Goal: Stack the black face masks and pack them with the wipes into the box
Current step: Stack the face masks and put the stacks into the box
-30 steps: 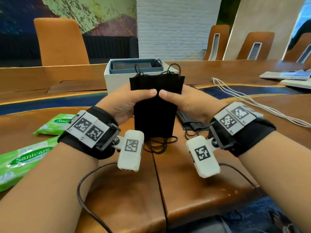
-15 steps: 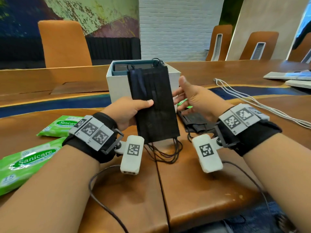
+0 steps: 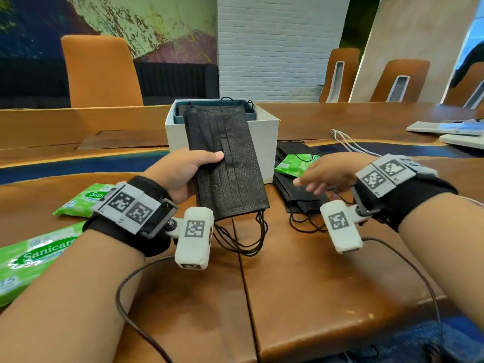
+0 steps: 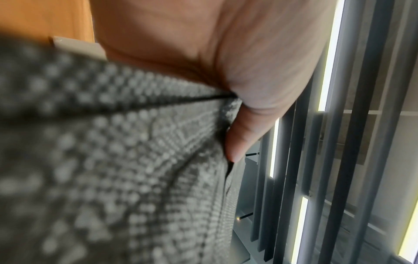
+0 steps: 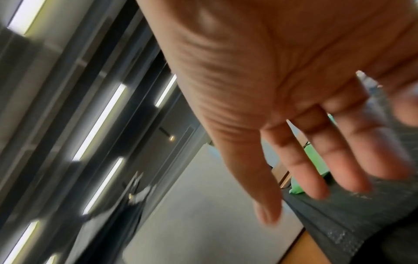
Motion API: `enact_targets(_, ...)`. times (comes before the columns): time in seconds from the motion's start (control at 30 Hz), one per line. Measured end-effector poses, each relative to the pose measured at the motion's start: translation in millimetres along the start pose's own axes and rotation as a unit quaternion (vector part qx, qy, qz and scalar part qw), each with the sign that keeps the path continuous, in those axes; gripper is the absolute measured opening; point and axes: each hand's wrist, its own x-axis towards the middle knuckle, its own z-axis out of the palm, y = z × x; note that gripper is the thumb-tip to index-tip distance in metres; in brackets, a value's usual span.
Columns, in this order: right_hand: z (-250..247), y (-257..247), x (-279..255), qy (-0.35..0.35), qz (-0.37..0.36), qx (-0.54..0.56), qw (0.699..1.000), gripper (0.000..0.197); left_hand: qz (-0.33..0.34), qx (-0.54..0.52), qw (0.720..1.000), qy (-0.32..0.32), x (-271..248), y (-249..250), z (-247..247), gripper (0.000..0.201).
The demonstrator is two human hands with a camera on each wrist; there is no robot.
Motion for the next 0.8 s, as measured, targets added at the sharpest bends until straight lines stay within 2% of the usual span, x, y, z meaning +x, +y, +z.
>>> enact_targets(0.1,9,-19,1,0.001,-0.012,-0.129,0.992,0.045,-0.008,-0.002,1.000,-0.006,0,1,-1,0.020)
enact_targets(0.2,12,-35,6,0.038,-0.003,-0.193,0.980,0.046,-0.011,0.000,1.000,-0.002,-1,2,-2,0.020)
enact_targets(0.3,16,-43,13,0.042,0.019,-0.244,0.969,0.047,-0.018,-0.004,1.000,0.001,-1,2,-3,0.020)
enact_targets(0.43,22,-45,15,0.038,0.039,-0.272,0.961,0.046,-0.016,-0.005,1.000,0.002,-1,2,-2,0.020)
enact_targets(0.63,24,-44,15,0.033,0.045,-0.271,0.961,0.026,-0.013,-0.008,1.000,-0.001,-2,4,-4,0.019)
enact_targets(0.8,24,-38,19,0.029,0.047,-0.269,0.962,0.029,-0.017,-0.008,1.000,0.003,-3,5,-4,0.020)
